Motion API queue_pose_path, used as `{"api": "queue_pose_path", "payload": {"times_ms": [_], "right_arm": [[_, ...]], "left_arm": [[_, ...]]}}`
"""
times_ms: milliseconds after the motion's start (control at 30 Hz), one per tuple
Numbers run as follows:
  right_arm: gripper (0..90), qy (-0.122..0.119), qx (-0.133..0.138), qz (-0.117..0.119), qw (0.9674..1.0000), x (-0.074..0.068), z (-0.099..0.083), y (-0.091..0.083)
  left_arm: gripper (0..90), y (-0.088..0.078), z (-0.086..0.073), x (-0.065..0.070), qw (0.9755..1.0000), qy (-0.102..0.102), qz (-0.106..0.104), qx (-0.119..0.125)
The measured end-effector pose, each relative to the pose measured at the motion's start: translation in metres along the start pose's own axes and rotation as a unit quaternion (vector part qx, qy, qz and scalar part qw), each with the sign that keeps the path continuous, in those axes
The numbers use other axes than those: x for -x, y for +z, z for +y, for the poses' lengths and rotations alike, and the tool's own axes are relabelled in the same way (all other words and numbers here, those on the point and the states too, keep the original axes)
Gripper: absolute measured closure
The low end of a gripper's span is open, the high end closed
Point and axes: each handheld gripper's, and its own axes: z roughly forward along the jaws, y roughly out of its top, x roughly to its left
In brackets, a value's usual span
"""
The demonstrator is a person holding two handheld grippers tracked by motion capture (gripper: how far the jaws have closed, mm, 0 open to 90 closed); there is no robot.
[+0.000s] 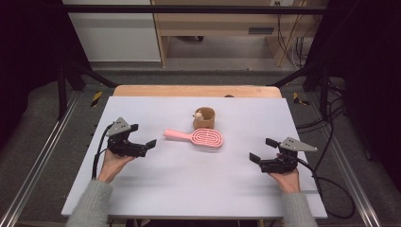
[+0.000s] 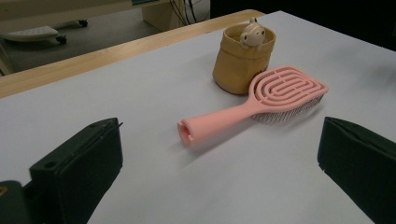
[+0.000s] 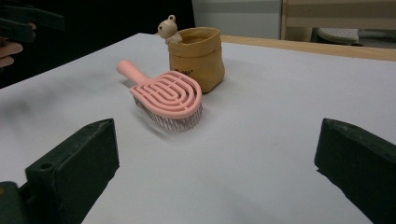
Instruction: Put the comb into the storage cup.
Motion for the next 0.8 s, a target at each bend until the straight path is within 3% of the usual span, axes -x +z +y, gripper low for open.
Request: {"api": "queue_pose_path", "payload": {"times_ms": [800], "right_arm": [[0.3,0.000,-0.004,0.001,1.0000,0.000,0.000,0.001]], "left_arm": [[1.1,0.038,0.018,0.006,0.9996,0.009,0.006,-0.024]]}}
